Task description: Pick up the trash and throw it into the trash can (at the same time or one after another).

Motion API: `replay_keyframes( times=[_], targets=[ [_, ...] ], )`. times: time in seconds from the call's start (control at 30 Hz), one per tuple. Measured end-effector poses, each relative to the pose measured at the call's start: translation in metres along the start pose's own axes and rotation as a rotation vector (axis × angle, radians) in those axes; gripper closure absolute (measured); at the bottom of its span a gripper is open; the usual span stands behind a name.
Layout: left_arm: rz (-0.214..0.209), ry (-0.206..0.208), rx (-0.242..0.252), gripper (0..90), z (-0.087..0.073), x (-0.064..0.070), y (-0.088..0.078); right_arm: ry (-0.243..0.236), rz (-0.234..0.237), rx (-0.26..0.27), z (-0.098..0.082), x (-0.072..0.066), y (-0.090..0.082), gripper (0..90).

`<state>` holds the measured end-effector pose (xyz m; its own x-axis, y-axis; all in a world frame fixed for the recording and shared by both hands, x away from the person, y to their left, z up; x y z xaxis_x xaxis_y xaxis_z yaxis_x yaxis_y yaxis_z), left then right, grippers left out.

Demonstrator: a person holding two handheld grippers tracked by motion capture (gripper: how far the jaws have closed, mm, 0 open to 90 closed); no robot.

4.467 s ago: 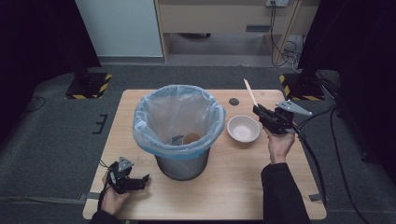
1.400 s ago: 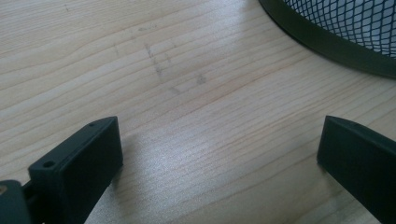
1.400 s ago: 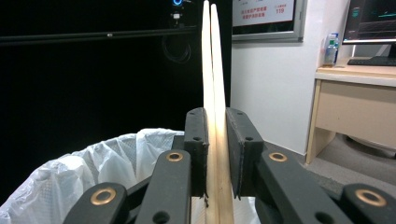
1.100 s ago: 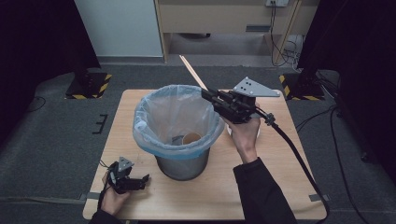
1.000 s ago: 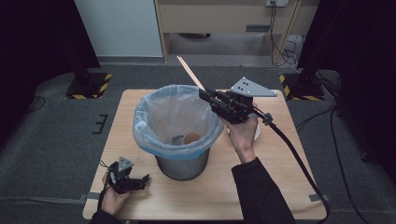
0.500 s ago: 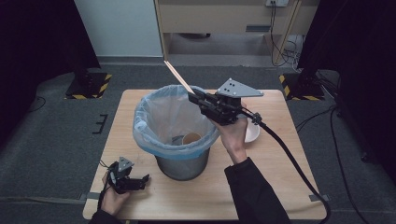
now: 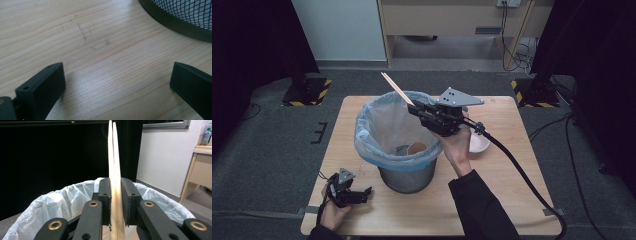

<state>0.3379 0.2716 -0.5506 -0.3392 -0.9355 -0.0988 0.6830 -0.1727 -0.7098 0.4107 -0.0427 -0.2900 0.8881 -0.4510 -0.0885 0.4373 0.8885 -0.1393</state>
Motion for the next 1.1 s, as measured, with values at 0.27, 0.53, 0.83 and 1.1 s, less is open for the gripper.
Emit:
replay_keyframes(
  times=[0.27,0.53,0.83,1.1],
  targets=[
    [0.000,0.000,0.000,0.0,0.000,0.000,0.000,0.007,0.008,-0.008,-0.003,0.001,0.004,68.3],
    [0.000,0.000,0.000,0.0,0.000,0.000,0.000,0.000,-0.014,0.024,0.003,0.003,-0.004,63.5],
    [0.000,0.000,0.000,0.0,0.000,0.000,0.000,-0.009,-0.090,0.084,0.017,0.017,-0.038,56.7],
    [0.000,0.000,0.000,0.0,0.000,0.000,0.000,0.011,-0.175,0.094,0.006,0.039,-0.072,53.6]
  ],
)
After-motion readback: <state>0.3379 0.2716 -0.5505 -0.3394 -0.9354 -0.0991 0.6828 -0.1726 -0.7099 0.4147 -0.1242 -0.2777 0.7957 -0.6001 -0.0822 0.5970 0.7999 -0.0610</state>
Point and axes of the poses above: each handheld gripper's, and its own axes: y roughly forward along the jaws, z roughly out of its top, x roughly to its right, the point moved 2 cm from there along y, roughly forward along the jaws, and after that the axes turned 8 degrees about z, right-handed, at the moved point
